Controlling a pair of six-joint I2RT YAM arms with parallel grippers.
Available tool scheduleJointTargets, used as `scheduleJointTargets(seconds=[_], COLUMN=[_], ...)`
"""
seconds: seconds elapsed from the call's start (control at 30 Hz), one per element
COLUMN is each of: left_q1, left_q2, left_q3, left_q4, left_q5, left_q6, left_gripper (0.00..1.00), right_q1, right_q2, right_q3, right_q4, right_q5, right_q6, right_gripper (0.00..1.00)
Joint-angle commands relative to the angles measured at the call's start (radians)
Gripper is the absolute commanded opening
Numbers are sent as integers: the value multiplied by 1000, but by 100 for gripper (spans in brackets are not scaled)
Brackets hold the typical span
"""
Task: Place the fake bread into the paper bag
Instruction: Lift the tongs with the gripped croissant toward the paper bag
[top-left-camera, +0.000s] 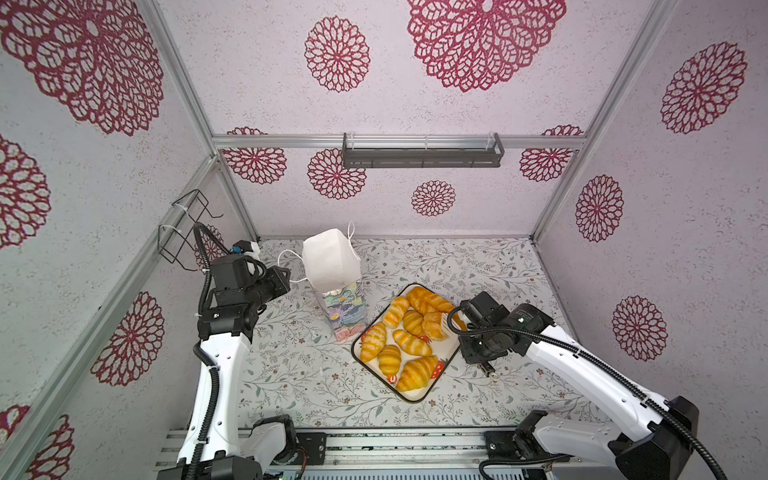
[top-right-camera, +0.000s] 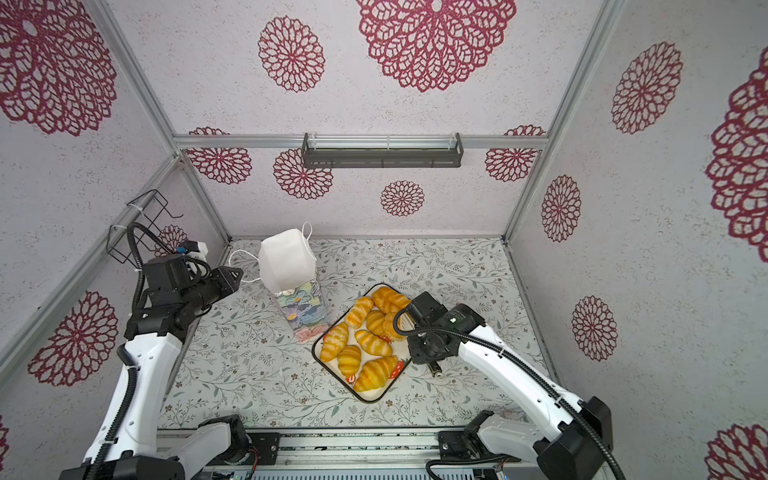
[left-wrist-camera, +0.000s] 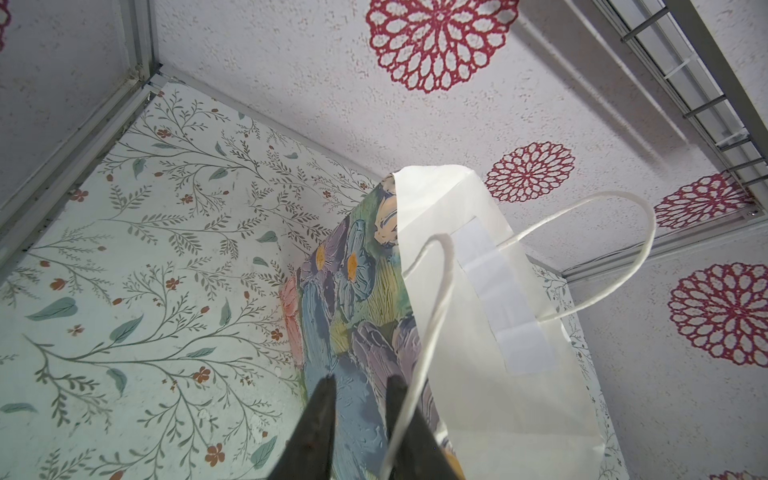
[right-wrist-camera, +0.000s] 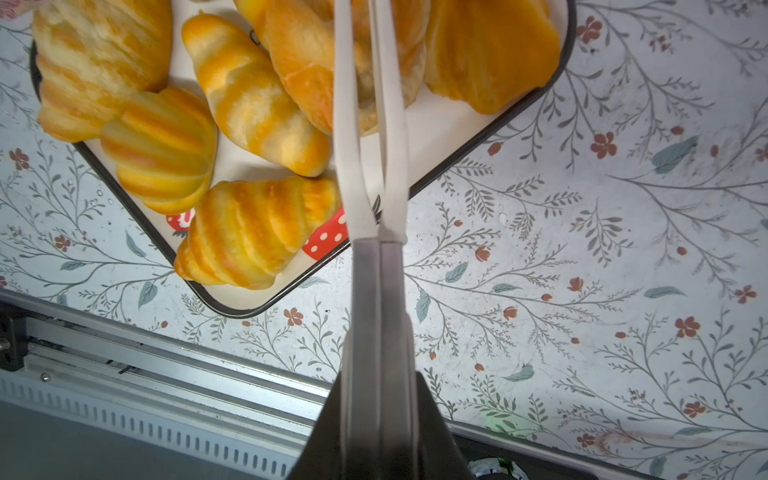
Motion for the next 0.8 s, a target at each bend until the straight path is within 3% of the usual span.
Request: scheduleJointTargets(seconds=[0.0, 0.37, 0.77], left_q1=[5, 3, 2], left_q2=[2, 1, 7], left_q3=[-7, -7, -7], left_q4=[25, 25, 25], left_q5=[4, 4, 8], left_q6=[-2, -1, 1], left_gripper=[26, 24, 12], right_q1=[-3, -3, 19], right_q2=[-40, -5, 117], right_q3=[63, 271, 588], right_q4=[-43, -76, -55], right_q5=[29, 31, -6], right_q6=[2, -10, -51], right_gripper=[10, 9, 9])
